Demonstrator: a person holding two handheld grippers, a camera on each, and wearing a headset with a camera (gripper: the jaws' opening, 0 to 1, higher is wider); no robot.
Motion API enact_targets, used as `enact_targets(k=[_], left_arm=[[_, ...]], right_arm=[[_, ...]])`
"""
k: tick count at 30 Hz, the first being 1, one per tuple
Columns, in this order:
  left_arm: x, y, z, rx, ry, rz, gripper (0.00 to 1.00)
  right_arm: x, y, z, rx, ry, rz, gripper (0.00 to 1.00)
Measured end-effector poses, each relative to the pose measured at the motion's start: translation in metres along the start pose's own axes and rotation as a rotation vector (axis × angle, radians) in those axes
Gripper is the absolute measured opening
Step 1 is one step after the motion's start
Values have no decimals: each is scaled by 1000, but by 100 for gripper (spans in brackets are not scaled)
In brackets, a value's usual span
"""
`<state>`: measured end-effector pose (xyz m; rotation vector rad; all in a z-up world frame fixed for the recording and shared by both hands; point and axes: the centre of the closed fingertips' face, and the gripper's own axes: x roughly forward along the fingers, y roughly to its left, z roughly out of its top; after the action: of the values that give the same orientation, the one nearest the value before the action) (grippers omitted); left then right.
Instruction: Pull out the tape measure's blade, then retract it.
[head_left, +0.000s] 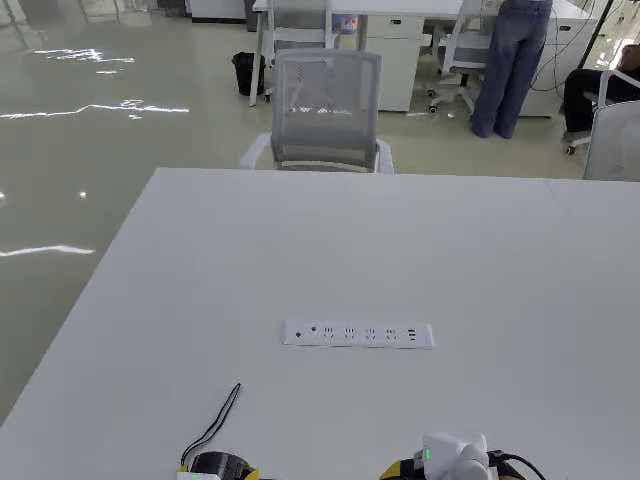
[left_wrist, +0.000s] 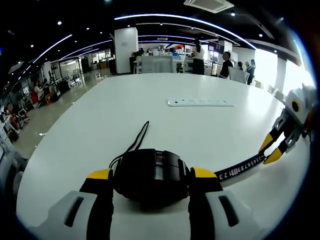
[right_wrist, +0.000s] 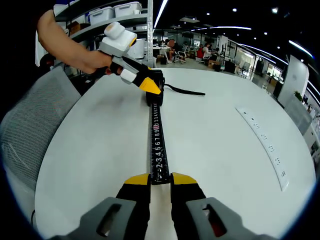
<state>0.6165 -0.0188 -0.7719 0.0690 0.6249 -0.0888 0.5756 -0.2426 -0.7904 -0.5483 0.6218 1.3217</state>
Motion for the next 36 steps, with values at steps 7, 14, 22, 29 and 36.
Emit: enact_targets(k=[7,14,22,29,36], left_arm=[[0,0,0,-2,-3,-5,57],[0,1,0,-8,-2,-10,57],[1,2,0,-13,-2,-14,57],[0,2,0,-15,0,-16,57],[1,3,-1,-21,6,-17,57]], right_arm=[[3,1,5,-1,-3,6,14],[6,2,7,-3,-6,10,14],[10,1,10,-3,-9,9,14],[11,3,14,-2,-12,8,14],[14,2,17,-2,-14,8,14]])
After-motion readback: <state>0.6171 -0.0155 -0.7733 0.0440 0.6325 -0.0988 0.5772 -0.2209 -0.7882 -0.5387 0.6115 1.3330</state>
